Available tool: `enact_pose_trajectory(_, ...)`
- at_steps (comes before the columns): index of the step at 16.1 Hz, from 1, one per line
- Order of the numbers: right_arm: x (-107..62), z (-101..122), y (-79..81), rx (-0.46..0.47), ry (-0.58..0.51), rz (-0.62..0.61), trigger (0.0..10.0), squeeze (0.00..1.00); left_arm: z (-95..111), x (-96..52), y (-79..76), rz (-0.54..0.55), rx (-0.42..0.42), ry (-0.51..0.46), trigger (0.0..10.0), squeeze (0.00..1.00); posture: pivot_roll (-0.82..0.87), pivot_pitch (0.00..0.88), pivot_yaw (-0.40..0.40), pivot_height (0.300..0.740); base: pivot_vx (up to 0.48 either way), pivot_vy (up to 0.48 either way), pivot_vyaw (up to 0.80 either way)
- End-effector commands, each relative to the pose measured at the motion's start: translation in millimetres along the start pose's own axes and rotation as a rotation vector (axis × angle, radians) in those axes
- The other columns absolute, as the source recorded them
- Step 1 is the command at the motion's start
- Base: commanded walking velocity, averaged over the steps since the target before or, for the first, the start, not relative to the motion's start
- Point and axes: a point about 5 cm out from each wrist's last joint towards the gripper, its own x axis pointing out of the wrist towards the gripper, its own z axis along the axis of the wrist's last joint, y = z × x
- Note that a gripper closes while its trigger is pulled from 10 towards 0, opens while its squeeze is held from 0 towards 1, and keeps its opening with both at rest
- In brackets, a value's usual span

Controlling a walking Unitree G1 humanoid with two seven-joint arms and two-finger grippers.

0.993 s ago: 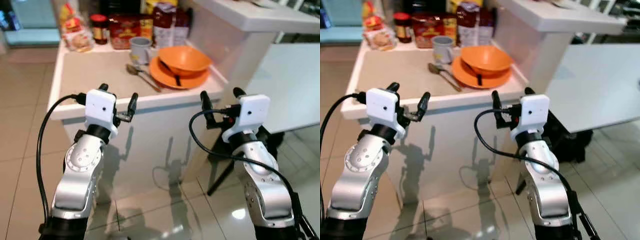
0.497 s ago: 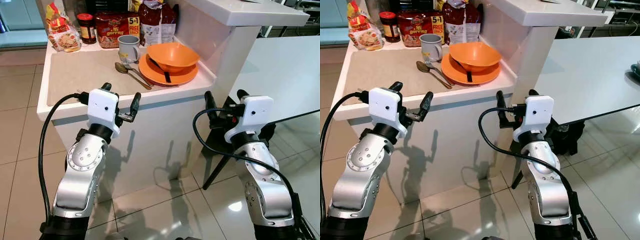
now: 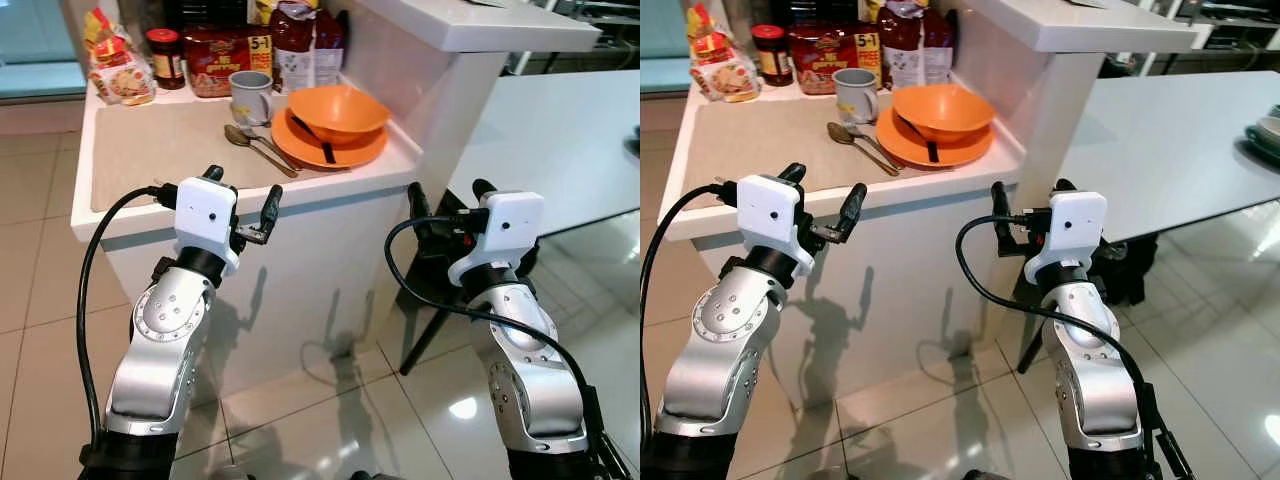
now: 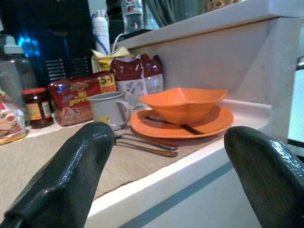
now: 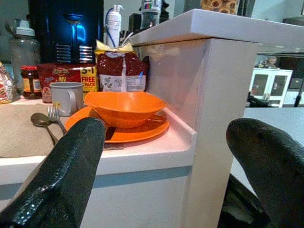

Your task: Setting the table

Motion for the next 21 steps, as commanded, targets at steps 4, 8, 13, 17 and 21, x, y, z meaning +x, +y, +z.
enact_pose_trajectory(4,2.1,0.4,-2.1,0.002,0.006,0.000,10.0,0.00,3.7,2.4,-2.2,-0.018,-0.001,-0.015,10.0,0.00,0.09,0.000,-0.077,0.740,0.000,0.000,0.00)
enact_pose_trajectory(8,2.1,0.4,-1.4,0.000,0.007,0.006,10.0,0.00,3.9,2.4,-2.7,-0.023,-0.005,-0.015,10.0,0.00,0.09,0.000,-0.077,0.740,0.000,0.000,0.00)
enact_pose_trajectory(13,3.8,0.9,0.1,0.020,0.012,0.020,10.0,0.00,6.4,2.5,-2.4,-0.030,-0.014,-0.028,10.0,0.00,0.09,0.000,-0.076,0.740,0.124,0.000,-0.28)
enact_pose_trajectory(17,13.2,0.5,3.7,0.025,0.031,0.067,10.0,0.00,9.3,3.0,0.7,-0.014,-0.008,-0.038,10.0,0.00,0.10,0.000,-0.084,0.740,0.342,0.000,-0.20)
enact_pose_trajectory(21,13.4,-1.7,10.9,0.006,0.061,0.147,10.0,0.00,10.3,3.5,3.8,-0.005,-0.001,-0.040,10.0,0.00,0.10,0.000,-0.089,0.740,0.342,0.000,0.20)
